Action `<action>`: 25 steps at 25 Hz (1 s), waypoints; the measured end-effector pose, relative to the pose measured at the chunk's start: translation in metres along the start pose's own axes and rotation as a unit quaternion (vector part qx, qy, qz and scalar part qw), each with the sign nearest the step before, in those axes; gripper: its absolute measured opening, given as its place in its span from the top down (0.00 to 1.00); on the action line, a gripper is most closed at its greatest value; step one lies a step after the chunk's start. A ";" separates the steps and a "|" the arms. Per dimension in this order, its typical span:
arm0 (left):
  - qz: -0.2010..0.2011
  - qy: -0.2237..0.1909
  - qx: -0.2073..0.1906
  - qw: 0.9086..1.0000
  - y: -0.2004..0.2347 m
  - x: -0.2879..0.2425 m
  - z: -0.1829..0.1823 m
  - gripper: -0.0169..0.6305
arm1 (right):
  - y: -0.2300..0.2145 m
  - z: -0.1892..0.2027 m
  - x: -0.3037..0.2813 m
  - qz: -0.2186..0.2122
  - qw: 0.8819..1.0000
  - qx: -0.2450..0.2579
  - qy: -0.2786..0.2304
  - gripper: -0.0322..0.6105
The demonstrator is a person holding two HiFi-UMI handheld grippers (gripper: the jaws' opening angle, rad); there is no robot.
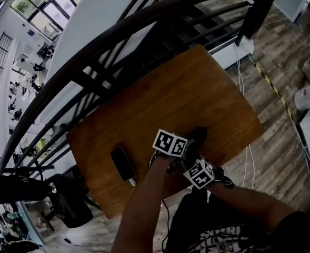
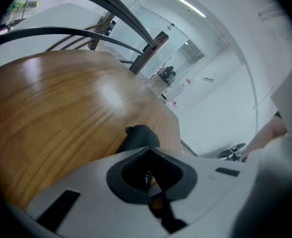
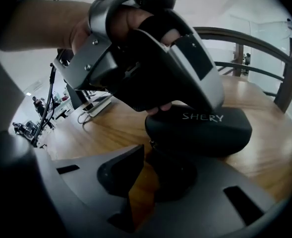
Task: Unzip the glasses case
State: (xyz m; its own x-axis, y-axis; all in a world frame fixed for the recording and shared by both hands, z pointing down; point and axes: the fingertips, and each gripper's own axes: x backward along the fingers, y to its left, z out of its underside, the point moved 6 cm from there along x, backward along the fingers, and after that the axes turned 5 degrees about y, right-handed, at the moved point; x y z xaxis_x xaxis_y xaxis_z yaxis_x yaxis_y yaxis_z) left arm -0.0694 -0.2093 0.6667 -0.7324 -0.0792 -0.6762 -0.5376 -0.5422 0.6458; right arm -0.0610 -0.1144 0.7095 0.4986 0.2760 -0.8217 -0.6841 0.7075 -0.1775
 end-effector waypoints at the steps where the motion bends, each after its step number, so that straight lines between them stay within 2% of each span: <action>1: -0.002 -0.002 -0.002 1.000 0.000 0.000 0.001 0.97 | 0.003 -0.002 -0.001 -0.004 1.000 -0.006 0.002 0.87; 6: -0.010 -0.008 -0.012 1.000 -0.004 0.002 0.001 0.97 | 0.007 -0.005 -0.001 0.000 0.999 -0.038 0.002 0.86; 13: -0.015 -0.012 -0.020 1.000 -0.003 0.000 0.003 0.97 | 0.012 -0.006 -0.007 0.034 0.999 -0.043 -0.003 0.87; 17: -0.016 -0.014 -0.020 1.000 -0.003 0.000 -0.001 0.97 | 0.010 -0.009 -0.008 0.055 0.998 -0.028 0.002 0.88; 21: -0.021 -0.015 -0.023 0.999 -0.003 0.000 0.002 0.97 | 0.017 -0.008 -0.010 0.069 0.997 0.030 0.017 0.88; 23: -0.025 -0.015 -0.025 0.999 -0.004 0.001 0.004 0.97 | 0.025 -0.008 -0.013 0.065 0.993 0.094 0.016 0.88; 25: -0.027 -0.015 -0.026 0.999 -0.005 0.001 0.006 0.97 | 0.036 -0.012 -0.017 0.051 0.983 0.175 0.006 0.92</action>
State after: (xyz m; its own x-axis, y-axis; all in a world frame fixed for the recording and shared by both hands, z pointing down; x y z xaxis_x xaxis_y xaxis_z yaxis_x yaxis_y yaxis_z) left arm -0.0698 -0.2017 0.6653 -0.7160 -0.0233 -0.6977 -0.5549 -0.5874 0.5891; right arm -0.1004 -0.1008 0.7104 0.4290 0.3504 -0.8326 -0.5034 0.8580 0.1017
